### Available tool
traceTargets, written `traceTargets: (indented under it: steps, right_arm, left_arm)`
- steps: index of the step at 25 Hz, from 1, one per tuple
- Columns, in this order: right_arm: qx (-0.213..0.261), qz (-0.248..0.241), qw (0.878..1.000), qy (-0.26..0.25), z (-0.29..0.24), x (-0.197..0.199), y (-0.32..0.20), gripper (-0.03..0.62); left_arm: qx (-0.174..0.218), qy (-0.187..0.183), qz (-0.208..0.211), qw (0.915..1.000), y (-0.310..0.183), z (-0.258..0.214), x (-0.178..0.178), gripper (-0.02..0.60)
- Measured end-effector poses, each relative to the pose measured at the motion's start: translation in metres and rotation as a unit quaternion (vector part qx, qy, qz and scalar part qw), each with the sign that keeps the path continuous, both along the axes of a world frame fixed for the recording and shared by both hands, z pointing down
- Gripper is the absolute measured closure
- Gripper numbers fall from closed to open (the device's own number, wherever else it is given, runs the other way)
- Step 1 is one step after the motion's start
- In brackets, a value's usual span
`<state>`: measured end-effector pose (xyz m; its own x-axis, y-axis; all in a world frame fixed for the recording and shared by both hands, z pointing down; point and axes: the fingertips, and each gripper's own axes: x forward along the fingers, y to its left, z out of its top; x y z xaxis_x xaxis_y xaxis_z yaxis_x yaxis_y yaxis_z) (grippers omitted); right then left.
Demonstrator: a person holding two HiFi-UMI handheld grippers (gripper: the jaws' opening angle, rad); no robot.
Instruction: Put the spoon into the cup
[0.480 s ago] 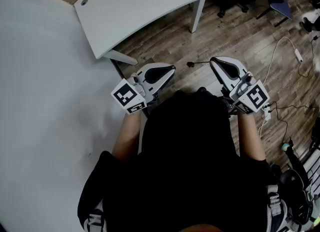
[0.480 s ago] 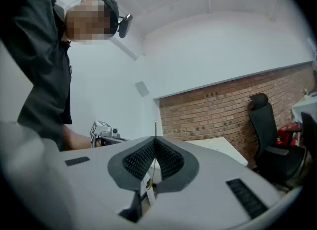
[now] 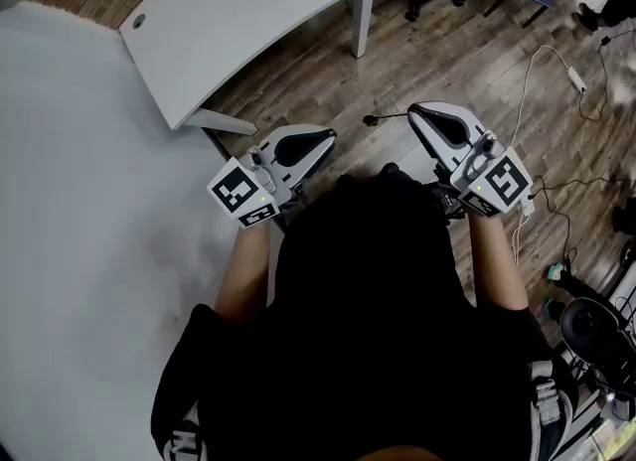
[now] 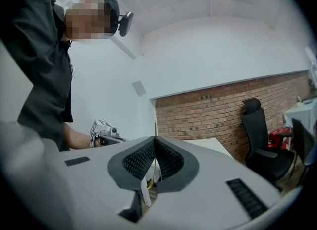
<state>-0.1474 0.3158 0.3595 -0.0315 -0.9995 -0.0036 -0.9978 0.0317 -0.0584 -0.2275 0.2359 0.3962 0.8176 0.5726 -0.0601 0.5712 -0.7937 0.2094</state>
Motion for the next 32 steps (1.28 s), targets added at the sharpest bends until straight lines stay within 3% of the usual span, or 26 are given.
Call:
traceTargets:
  steps: [18,32]
  right_arm:
    - [-0.001,0.041,0.999,-0.005,-0.014,0.008,0.049,0.585]
    - [-0.015,0.043,0.999,0.002,-0.023,0.003,0.028,0.585]
  left_arm:
    - [-0.001,0.016,0.019,0.9997,0.014,-0.011,0.021,0.565]
    - [-0.039,0.009,-0.005,0.9992,-0.014,0.005,0.008,0.565]
